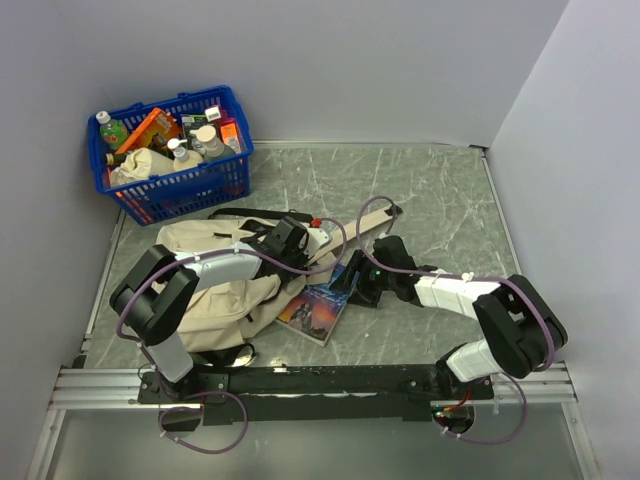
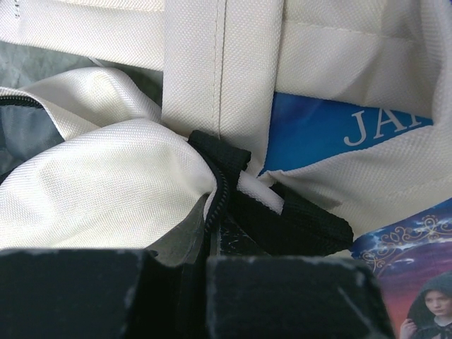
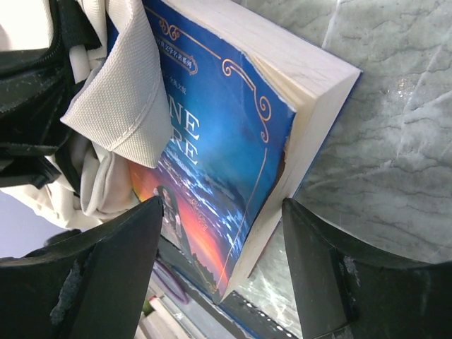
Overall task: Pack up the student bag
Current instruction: Pick up the book from the center of the board.
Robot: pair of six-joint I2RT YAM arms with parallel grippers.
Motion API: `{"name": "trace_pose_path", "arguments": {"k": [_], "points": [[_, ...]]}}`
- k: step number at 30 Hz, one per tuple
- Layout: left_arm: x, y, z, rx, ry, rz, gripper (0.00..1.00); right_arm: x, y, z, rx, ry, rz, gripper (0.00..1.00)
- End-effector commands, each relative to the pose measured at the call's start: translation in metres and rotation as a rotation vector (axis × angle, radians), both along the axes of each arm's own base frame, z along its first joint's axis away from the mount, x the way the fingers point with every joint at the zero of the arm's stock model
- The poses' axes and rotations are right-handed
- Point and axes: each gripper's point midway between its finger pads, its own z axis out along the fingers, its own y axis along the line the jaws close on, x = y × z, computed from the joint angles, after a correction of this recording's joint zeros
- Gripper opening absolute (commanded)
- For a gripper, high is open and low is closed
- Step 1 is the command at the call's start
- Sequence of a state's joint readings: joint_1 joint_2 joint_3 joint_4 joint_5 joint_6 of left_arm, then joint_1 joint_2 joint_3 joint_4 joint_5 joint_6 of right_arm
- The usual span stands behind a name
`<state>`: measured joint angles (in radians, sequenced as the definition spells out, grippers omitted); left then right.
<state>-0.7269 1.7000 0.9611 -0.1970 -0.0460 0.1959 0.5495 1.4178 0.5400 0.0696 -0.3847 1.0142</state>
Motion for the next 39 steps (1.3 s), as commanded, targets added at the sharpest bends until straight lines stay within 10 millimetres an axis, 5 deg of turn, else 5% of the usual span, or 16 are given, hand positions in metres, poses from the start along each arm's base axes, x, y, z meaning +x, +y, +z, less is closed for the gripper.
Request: {"name": "trace_pose_path", "arguments": {"k": [1, 8, 12, 18, 25, 31, 39], "points": [[-0.027, -0.025, -0.017, -0.093, 0.118, -0.066, 0.01, 0.028, 0.033, 0.046, 0.176, -0.115, -0.018, 0.74], [-0.028, -0.033, -0.012, -0.128, 0.135, -0.06, 0.01, 0.039, 0.051, 0.111, 0.242, -0.232, 0.003, 0.74], [-0.029, -0.034, -0.011, -0.136, 0.137, -0.064, 0.01, 0.039, 0.058, 0.122, 0.27, -0.247, 0.007, 0.74], [-0.028, -0.036, -0.006, -0.153, 0.133, -0.062, 0.01, 0.033, 0.066, 0.104, 0.256, -0.205, 0.027, 0.73], [-0.027, -0.035, -0.001, -0.161, 0.121, -0.062, 0.01, 0.009, 0.042, 0.036, 0.051, -0.088, 0.037, 0.7], [-0.025, -0.034, 0.002, -0.161, 0.111, -0.054, 0.01, -0.004, 0.021, 0.027, -0.064, -0.087, 0.044, 0.66], [-0.015, -0.038, 0.038, -0.183, 0.059, -0.064, 0.01, -0.012, 0.012, 0.01, -0.136, -0.07, 0.07, 0.28]]}}
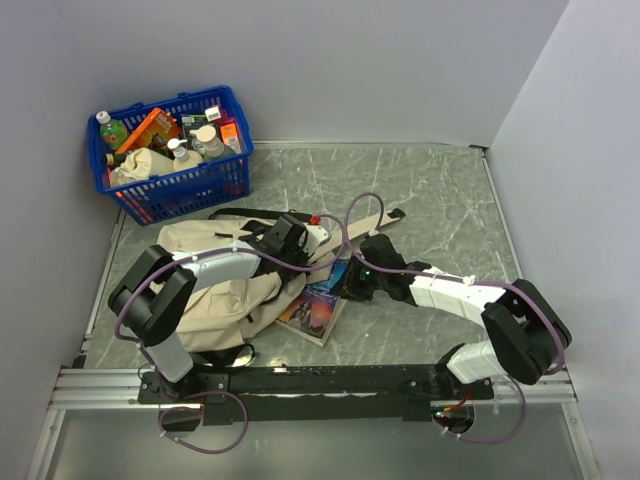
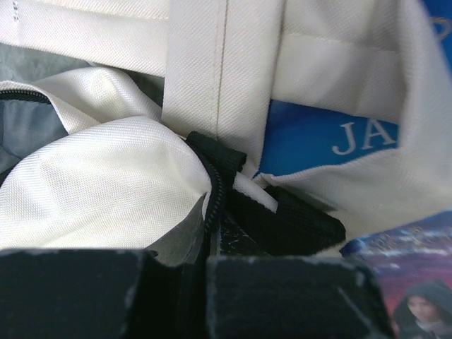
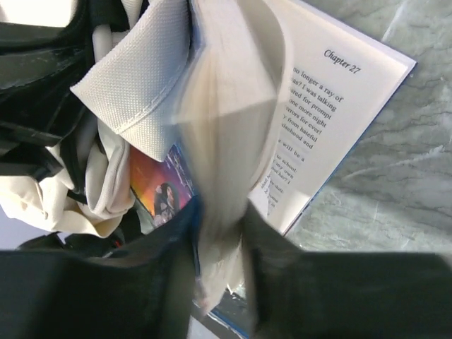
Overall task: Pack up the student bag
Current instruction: Pick up the book from the center of the board.
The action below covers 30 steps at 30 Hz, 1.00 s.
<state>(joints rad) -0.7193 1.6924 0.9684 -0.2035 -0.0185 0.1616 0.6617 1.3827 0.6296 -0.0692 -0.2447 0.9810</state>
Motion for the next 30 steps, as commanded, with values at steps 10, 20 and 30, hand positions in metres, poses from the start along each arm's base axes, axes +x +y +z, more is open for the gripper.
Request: {"name": "trace_pose_path", "arguments": {"k": [10, 20, 30], "points": [[-0.009, -0.017, 0.138, -0.148, -0.123, -0.112, 0.01, -0.016, -0.032, 0.032, 0.008, -0.191, 0.003, 0.0], [-0.029, -0.005, 0.219, -0.171, -0.219, -0.222, 0.01, -0.035, -0.09, 0.158, 0.015, -0.474, -0.077, 0.0], [-0.069, 0.014, 0.274, -0.216, -0.371, -0.417, 0.01, -0.055, -0.069, 0.253, 0.145, -0.623, 0.12, 0.0]]}}
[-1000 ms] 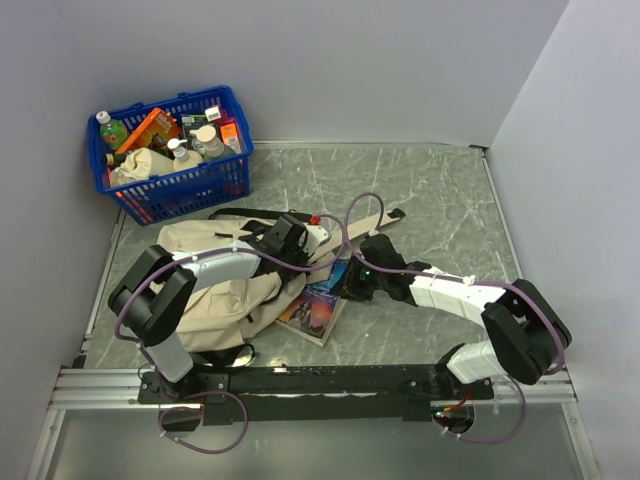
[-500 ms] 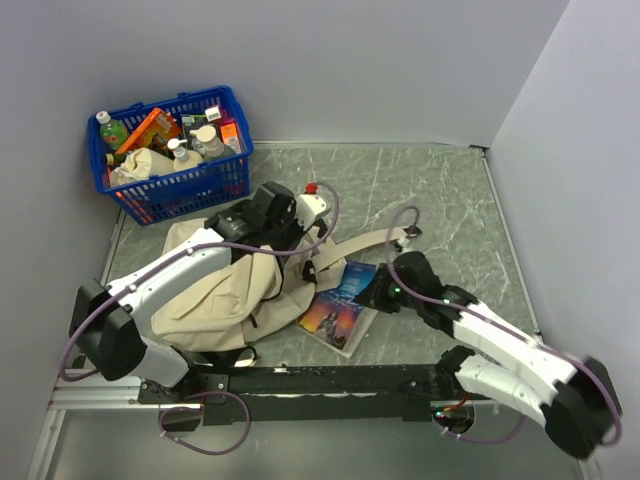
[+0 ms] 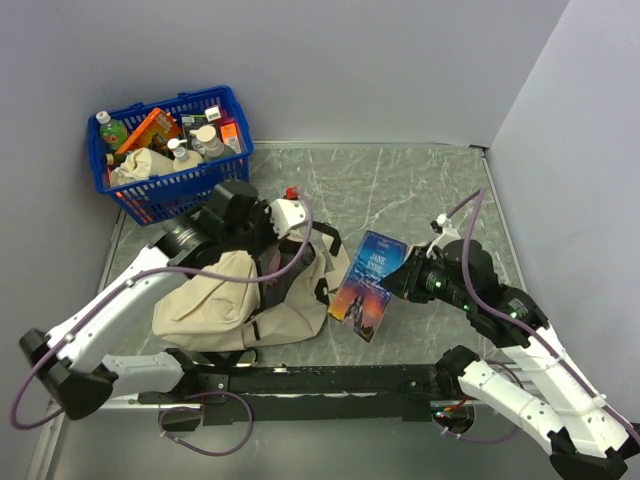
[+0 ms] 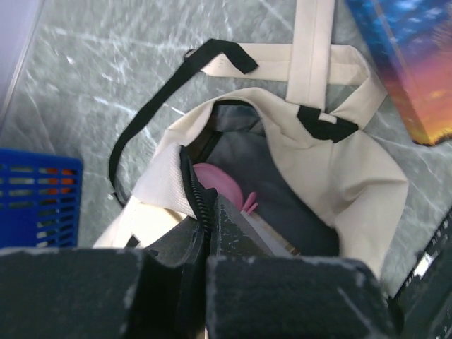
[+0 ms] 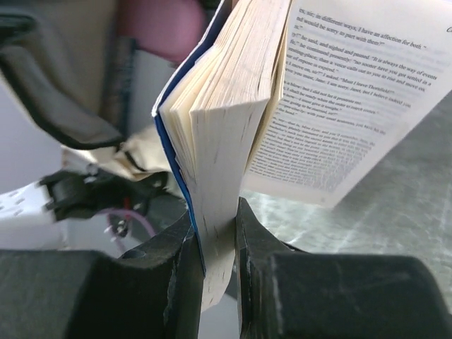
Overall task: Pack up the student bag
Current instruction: Pick up the book from the center of the board, then place the book in the student bag.
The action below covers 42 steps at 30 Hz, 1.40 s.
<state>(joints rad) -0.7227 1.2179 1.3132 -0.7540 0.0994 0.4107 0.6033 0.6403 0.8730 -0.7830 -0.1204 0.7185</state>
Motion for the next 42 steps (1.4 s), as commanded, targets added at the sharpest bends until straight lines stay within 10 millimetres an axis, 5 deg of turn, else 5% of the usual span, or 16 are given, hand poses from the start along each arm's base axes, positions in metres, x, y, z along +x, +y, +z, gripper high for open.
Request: {"name": "trace_pose_path", "arguments": {"k": [1, 4, 9, 18, 25, 31, 36, 42], "points": [[-0.029, -0.01, 0.053, -0.11, -0.107, -0.181, 0.01, -0.001, 0.038, 0.089, 0.191, -0.204, 0.2, 0.0], [-0.037, -0.009, 0.073, -0.143, -0.149, -0.22, 0.01, 0.001, 0.061, 0.099, 0.255, -0.207, 0.301, 0.0], [-0.048, -0.008, 0.078, -0.142, -0.175, -0.278, 0.01, -0.007, 0.092, 0.107, 0.425, -0.193, 0.461, 0.0], [-0.05, -0.017, 0.088, -0.173, -0.164, -0.286, 0.01, -0.015, 0.119, 0.05, 0.524, -0.059, 0.588, 0.0], [-0.061, -0.028, 0.1, -0.198, -0.143, -0.36, 0.01, -0.004, 0.168, 0.027, 0.609, 0.026, 0.731, 0.0], [-0.074, -0.03, 0.088, -0.167, -0.116, -0.425, 0.01, 0.01, 0.188, 0.043, 0.642, 0.01, 0.823, 0.0], [-0.075, -0.028, 0.078, -0.149, -0.111, -0.431, 0.01, 0.007, 0.184, 0.068, 0.666, -0.087, 0.856, 0.0], [-0.076, -0.035, 0.089, -0.186, -0.105, -0.443, 0.01, 0.033, 0.195, 0.061, 0.729, -0.078, 0.781, 0.0]]}}
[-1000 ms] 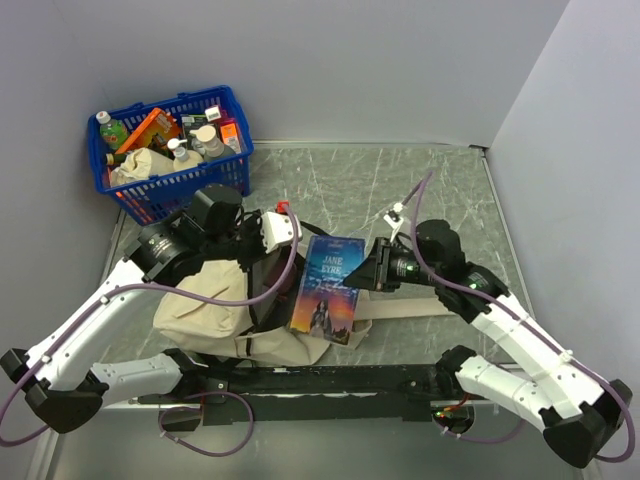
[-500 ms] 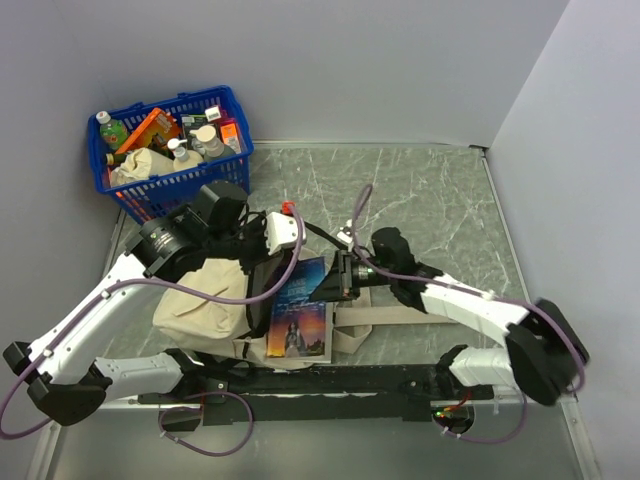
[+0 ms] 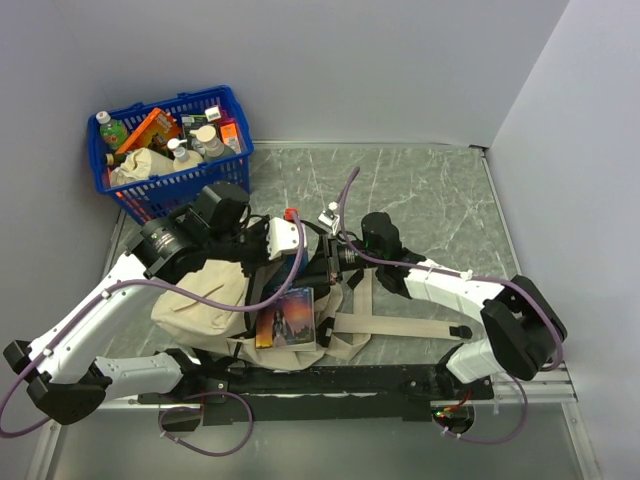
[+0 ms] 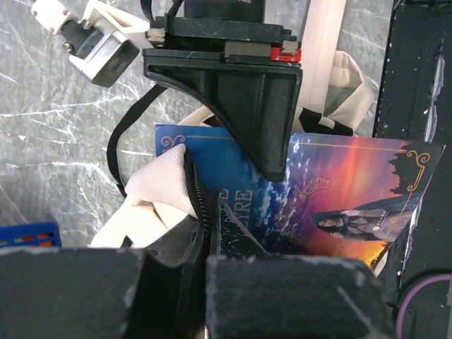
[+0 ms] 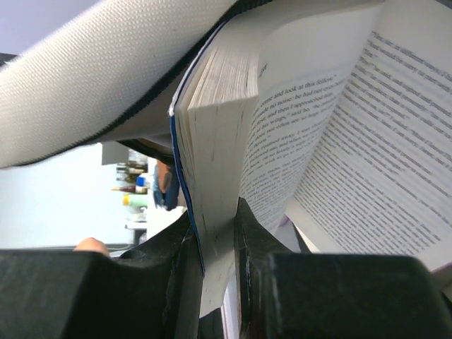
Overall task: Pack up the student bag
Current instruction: Place the book in the student bag.
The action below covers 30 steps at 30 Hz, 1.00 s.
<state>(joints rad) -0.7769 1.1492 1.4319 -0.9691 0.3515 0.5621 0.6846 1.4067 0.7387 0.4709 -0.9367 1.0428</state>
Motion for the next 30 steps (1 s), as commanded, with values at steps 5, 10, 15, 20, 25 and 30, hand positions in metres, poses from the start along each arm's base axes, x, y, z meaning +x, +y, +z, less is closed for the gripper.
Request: {"name": "trace_pose_path", "arguments": {"k": [5, 10, 15, 20, 25, 30], "points": [[-0.012, -0.026, 0.057, -0.171, -0.073, -0.128, 0.01, 0.065, 0.02, 0.083, 0.418, -0.173, -0.122, 0.0], [-0.02, -0.023, 0.054, -0.15, -0.048, -0.152, 0.01, 0.106, 0.021, 0.081, 0.537, -0.105, -0.227, 0.0], [-0.03, -0.02, 0.044, -0.121, -0.026, -0.194, 0.01, 0.114, 0.015, 0.091, 0.53, -0.165, -0.254, 0.0], [-0.033, -0.019, 0.039, -0.116, -0.022, -0.204, 0.01, 0.129, -0.016, 0.1, 0.605, -0.17, -0.355, 0.0], [-0.03, -0.02, 0.045, -0.139, -0.041, -0.185, 0.01, 0.134, 0.014, 0.102, 0.61, -0.108, -0.37, 0.0], [-0.019, -0.029, 0.058, -0.201, -0.068, -0.142, 0.01, 0.101, 0.082, 0.078, 0.475, -0.07, -0.319, 0.0]]}}
